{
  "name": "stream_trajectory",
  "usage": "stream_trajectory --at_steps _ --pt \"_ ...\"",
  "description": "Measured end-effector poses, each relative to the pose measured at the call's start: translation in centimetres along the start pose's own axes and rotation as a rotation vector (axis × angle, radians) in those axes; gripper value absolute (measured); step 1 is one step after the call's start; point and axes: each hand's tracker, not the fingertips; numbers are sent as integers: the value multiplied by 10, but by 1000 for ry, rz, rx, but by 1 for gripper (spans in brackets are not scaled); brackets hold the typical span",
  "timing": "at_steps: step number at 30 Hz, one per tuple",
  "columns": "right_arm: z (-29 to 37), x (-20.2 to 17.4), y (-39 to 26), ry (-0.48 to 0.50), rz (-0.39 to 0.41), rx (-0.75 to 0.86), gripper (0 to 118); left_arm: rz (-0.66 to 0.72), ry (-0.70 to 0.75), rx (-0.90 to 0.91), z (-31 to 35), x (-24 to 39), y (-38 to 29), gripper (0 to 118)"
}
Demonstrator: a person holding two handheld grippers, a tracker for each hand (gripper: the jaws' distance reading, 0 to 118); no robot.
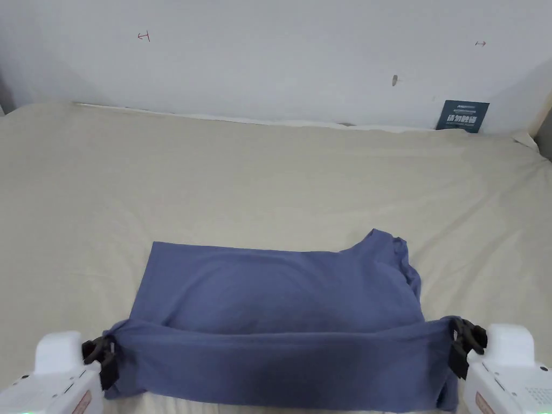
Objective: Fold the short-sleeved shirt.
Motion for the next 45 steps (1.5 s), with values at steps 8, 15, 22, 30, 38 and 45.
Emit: stream_trajectory --at_steps 8,15,22,30,38,45 --pt "-105 6 5 3 18 -178 5 -50 17 -93 -80 8 17 5" --pt "-139 6 -5 11 56 -234 14 -79 43 -160 -109 5 8 7" --pt "-66 13 2 -10 -71 74 118 -60 179 47 -57 0 9 118" --pt "84 -33 14 -90 -36 391 118 -69 136 328 78 27 9 118" --pt "172 -70 18 45 -9 465 111 -166 56 459 167 61 -19 61" --pt "205 -85 12 27 -34 514 0 -92 11 436 183 60 -22 8"
